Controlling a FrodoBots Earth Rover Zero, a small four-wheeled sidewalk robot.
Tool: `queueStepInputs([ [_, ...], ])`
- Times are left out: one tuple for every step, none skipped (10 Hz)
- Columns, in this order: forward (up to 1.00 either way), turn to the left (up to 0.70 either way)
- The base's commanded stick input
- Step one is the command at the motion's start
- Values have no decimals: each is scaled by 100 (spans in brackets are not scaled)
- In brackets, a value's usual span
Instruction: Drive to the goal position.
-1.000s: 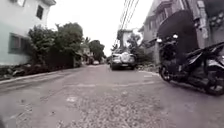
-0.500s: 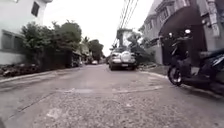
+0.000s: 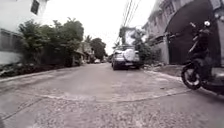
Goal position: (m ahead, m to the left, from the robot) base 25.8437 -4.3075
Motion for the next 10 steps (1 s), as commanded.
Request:
queueStepInputs([
  [0,45],
  [23,41],
  [90,29],
  [100,22],
  [100,0],
  [100,0],
  [100,0],
  [100,0],
  [100,0],
  [100,0],
])
